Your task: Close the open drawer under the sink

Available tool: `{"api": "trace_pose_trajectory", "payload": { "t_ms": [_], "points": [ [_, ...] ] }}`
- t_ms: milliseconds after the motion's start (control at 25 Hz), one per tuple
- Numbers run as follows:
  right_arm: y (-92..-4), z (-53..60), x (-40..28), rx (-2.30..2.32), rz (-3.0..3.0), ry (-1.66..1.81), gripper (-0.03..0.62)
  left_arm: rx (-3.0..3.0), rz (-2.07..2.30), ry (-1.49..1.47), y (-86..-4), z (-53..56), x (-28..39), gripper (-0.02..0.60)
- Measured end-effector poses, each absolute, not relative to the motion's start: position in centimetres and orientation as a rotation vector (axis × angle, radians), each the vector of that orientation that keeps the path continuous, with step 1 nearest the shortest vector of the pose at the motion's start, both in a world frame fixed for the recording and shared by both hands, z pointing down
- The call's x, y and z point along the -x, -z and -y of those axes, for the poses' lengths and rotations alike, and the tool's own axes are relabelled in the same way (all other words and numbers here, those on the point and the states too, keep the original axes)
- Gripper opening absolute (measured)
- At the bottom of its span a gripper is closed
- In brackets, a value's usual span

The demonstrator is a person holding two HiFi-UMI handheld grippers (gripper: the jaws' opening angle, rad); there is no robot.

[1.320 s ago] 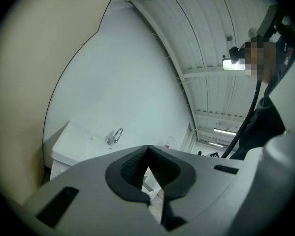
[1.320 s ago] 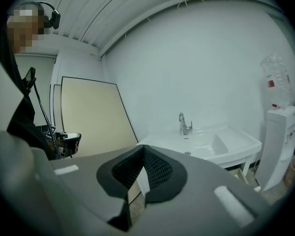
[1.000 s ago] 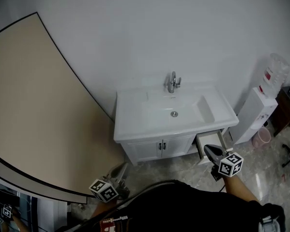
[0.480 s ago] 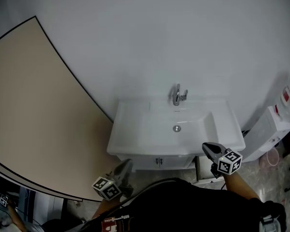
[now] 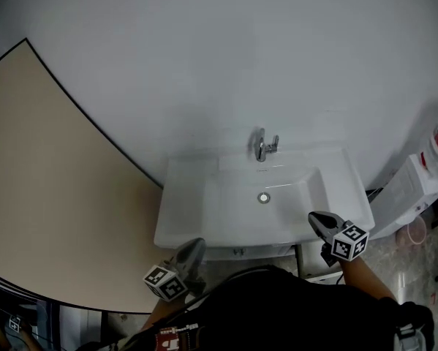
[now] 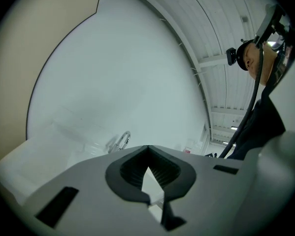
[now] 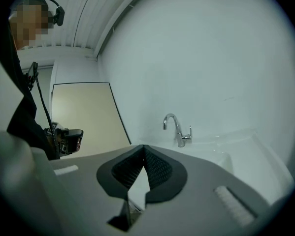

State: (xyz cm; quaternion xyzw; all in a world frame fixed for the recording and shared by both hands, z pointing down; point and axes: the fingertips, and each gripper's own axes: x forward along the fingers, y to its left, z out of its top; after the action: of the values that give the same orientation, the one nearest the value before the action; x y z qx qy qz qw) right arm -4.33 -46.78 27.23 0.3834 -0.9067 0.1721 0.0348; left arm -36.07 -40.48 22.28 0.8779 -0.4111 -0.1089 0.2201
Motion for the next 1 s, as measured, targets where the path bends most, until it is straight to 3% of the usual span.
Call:
{"api": "trace_pose_trajectory", "payload": {
  "t_ms": [600, 1000],
  "points": [
    [-24.2, 53.4, 7.8, -1.703, 2.543, -0.499, 0.002, -2.580, 0.603, 0.190, -22.3, 57.8, 39.0, 0.000],
    [-25.2, 52.4, 6.7, -1.838, 2.413, -0.489, 0.002, -2.593, 0.367, 0.070, -24.7, 60.6, 34.5, 0.000]
  ]
}}
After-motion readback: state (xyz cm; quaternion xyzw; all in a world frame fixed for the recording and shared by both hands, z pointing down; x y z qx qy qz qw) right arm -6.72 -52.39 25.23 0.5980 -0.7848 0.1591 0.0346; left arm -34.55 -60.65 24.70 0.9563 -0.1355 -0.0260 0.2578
